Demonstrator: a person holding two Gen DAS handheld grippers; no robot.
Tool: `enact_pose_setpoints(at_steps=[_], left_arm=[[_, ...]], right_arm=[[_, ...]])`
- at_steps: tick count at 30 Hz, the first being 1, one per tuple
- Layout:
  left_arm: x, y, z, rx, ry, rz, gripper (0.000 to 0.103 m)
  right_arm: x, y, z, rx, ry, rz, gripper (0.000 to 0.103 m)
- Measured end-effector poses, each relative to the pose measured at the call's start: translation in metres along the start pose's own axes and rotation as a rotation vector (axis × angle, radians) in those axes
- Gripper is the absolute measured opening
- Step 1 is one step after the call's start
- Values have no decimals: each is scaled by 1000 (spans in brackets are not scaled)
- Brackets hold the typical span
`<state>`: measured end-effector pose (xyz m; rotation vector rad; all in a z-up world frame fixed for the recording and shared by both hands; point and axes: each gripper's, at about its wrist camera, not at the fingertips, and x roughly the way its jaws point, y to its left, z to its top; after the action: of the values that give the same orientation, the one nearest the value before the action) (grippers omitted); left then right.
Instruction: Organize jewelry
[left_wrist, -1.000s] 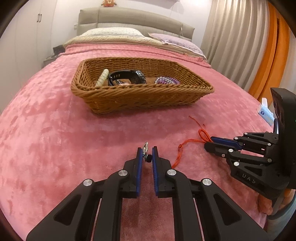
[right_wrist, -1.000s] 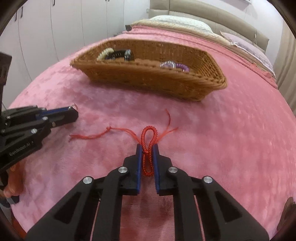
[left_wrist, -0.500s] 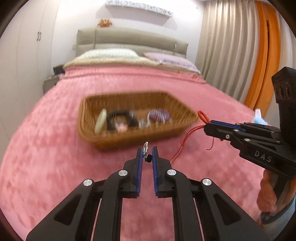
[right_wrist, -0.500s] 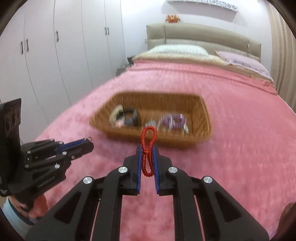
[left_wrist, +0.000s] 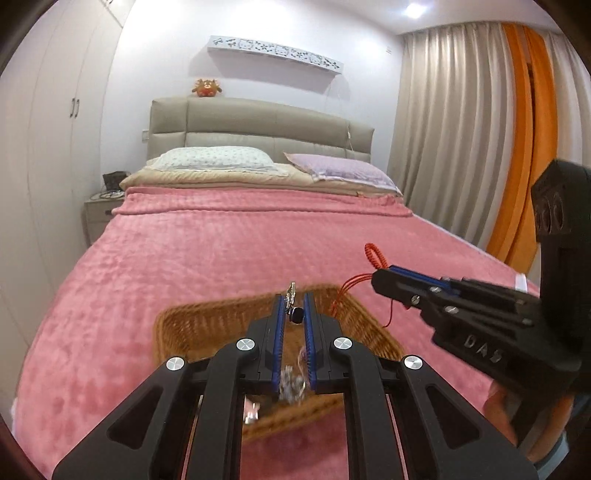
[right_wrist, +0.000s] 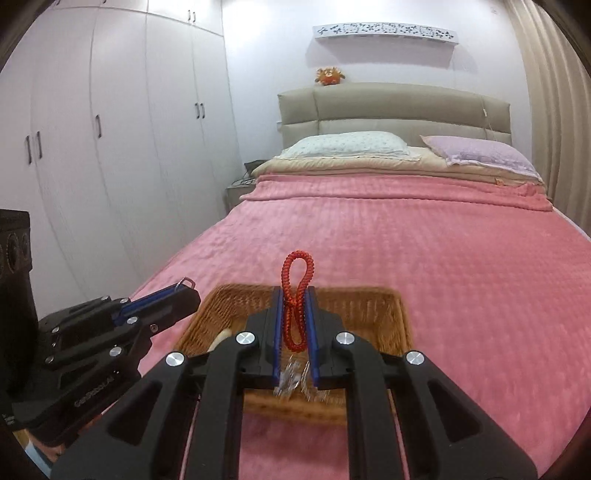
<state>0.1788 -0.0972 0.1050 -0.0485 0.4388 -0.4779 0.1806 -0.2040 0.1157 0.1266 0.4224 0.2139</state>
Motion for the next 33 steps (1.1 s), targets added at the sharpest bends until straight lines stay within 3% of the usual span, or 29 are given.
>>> enact_pose_setpoints(at_steps=[4, 9, 17, 18, 20, 21, 26, 29, 33], left_arm=[[34, 14, -4, -57, 20, -6, 8], [72, 31, -30, -106, 114, 11, 8], [92, 46, -45, -144, 200, 1, 10], [91, 47, -45, -149, 198, 1, 13], [87, 49, -44, -162, 194, -11, 30], [84, 50, -43, -169, 184, -10, 42], [57, 54, -35, -207, 125, -14, 48], [30, 51, -31, -206, 71, -7, 59], [-20, 36, -33, -141, -22, 73, 69]], right_arm=[[33, -13, -4, 31, 34, -5, 10], [76, -30, -26, 58, 138, 6, 10], [107, -32, -45, 57, 257, -4, 12], [108, -33, -46, 59, 262, -6, 16], [108, -35, -49, 71, 271, -6, 37], [106, -35, -49, 80, 265, -8, 55], [81, -34, -40, 78, 199, -23, 57], [54, -32, -35, 95, 152, -12, 57], [12, -17, -32, 51, 78, -32, 57]])
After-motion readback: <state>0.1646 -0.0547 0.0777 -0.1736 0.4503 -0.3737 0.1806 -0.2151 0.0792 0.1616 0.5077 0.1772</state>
